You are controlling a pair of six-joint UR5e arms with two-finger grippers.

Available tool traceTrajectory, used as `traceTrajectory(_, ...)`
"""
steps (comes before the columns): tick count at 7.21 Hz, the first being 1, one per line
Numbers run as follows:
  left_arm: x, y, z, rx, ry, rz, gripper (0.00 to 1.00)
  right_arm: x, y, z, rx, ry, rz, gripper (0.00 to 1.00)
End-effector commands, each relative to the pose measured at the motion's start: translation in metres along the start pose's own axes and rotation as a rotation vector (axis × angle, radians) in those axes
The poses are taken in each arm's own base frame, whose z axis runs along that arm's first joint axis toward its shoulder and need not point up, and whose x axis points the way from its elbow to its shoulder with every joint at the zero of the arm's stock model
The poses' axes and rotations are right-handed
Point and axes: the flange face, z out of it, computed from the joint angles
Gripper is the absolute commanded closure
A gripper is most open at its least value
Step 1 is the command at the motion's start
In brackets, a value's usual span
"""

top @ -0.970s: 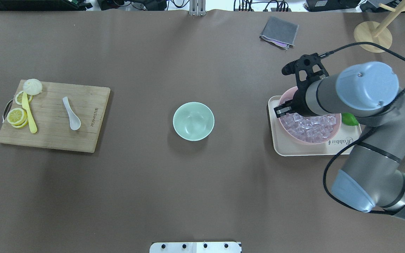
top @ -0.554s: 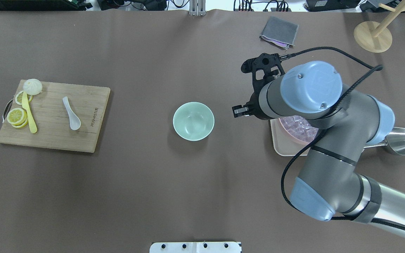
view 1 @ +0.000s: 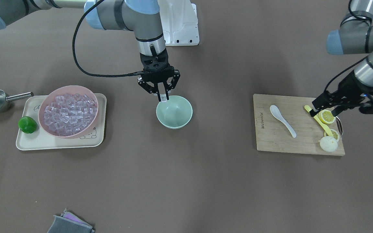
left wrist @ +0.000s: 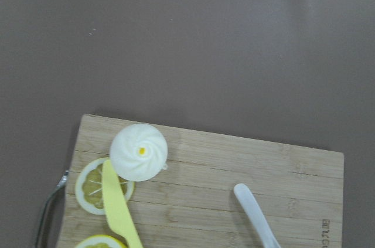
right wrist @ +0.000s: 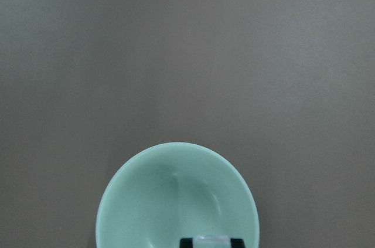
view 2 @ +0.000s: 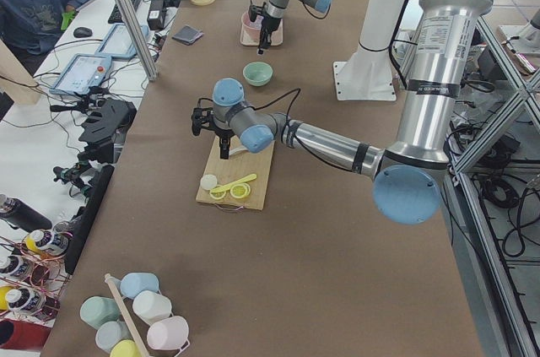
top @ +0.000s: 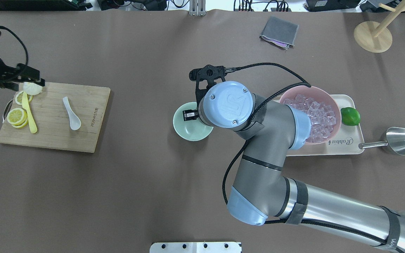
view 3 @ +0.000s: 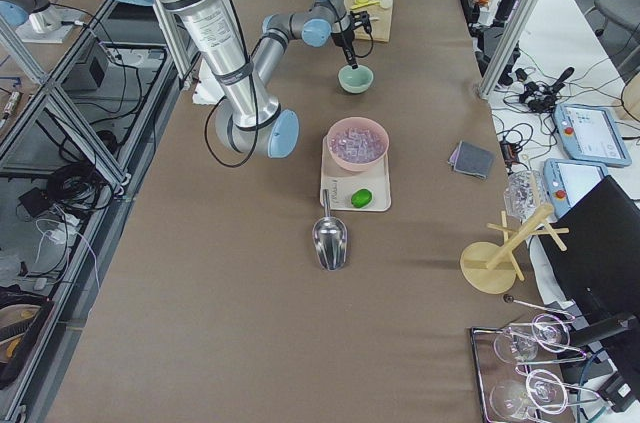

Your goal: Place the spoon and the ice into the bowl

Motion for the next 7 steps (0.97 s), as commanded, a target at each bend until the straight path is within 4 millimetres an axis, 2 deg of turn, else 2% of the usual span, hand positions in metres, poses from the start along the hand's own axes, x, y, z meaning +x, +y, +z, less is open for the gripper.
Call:
traceTrajectory(1, 0.031, 0.033, 0.049, -0.048, -0.032, -0.039, 0.11, -0.013, 0.011, 0.039, 0.037, -0.021, 0.005, 1.0)
traceTrajectory(2, 0.036, 0.035, 0.064, -0.067, -0.041, -0.038, 0.14, -0.015, 0.015, 0.042, 0.036, -0.02, 0.003, 1.0)
traceTrajectory(3, 0.04, 0.03, 0.079, -0.066, -0.058, -0.037, 0.18, -0.016, 0.018, 0.042, 0.032, -0.022, 0.029, 0.85)
traceTrajectory(4, 0.051, 0.022, 0.088, -0.068, -0.059, -0.035, 0.2, -0.017, 0.018, 0.041, 0.034, -0.025, 0.081, 0.18)
traceTrajectory(5, 0.049, 0.019, 0.094, -0.072, -0.069, -0.039, 0.23, -0.017, 0.016, 0.032, 0.041, -0.042, 0.086, 0.0)
traceTrajectory(6, 0.046, 0.019, 0.098, -0.076, -0.075, -0.043, 0.34, -0.004, 0.02, 0.013, 0.051, -0.066, 0.084, 0.0)
traceTrajectory(7, 0.041, 0.019, 0.103, -0.082, -0.084, -0.05, 0.39, 0.033, 0.026, -0.014, 0.065, -0.084, 0.082, 0.0)
